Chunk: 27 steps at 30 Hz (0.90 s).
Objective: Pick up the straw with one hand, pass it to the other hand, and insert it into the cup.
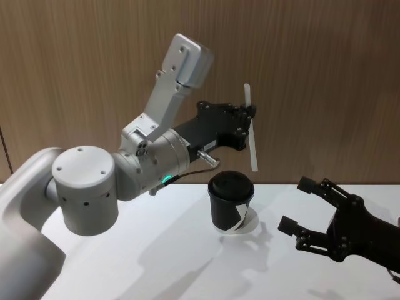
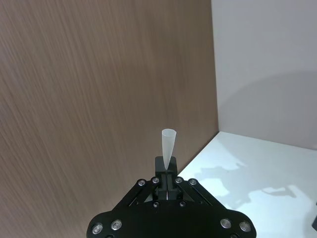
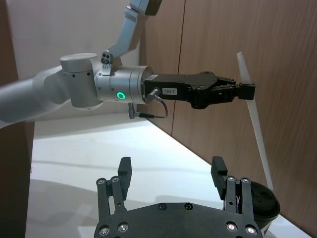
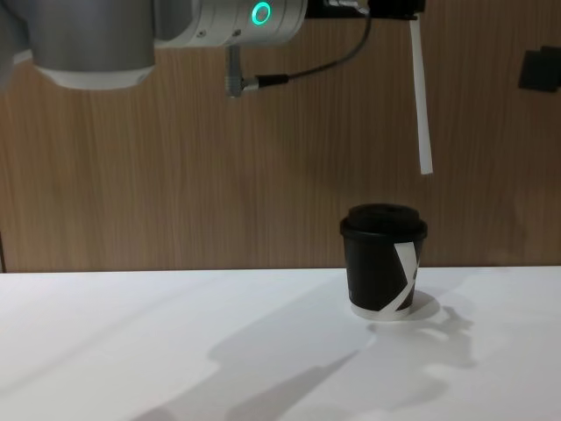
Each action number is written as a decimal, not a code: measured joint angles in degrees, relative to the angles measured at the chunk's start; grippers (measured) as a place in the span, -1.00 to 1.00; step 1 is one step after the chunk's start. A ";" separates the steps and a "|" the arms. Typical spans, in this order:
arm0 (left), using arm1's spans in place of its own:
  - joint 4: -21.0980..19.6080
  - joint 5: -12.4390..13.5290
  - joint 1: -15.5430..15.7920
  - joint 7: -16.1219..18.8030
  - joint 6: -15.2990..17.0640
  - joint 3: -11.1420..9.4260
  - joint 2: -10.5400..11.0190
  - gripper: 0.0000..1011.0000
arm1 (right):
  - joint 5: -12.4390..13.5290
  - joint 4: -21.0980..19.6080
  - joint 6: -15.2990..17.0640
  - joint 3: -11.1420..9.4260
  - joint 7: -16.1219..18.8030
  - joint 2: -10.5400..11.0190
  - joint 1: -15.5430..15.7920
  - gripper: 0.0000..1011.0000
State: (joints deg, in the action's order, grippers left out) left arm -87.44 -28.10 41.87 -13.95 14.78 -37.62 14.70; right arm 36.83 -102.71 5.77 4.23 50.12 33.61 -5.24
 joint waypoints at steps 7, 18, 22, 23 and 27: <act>1.19 1.11 0.58 0.16 -0.03 -0.30 -0.71 -0.98 | 0.00 0.00 0.00 0.00 0.00 0.00 0.00 0.98; 2.31 2.54 0.97 0.37 0.21 -0.49 -1.28 -0.98 | 0.00 0.00 0.00 0.00 0.00 0.00 0.00 0.98; 2.62 3.03 1.04 0.47 0.28 -0.50 -1.41 -0.98 | 0.00 0.00 0.00 0.00 0.00 0.00 0.00 0.98; 2.69 3.10 1.05 0.50 0.29 -0.51 -1.44 -0.98 | 0.01 0.00 0.00 0.00 0.00 0.00 0.00 0.98; 3.13 3.57 1.11 0.63 0.30 -0.51 -1.61 -0.98 | 0.00 0.00 0.00 0.00 0.00 0.00 0.00 0.98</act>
State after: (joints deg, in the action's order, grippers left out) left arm -84.31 -24.53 42.98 -13.32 15.08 -38.12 13.10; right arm 36.83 -102.71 5.77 4.23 50.12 33.61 -5.24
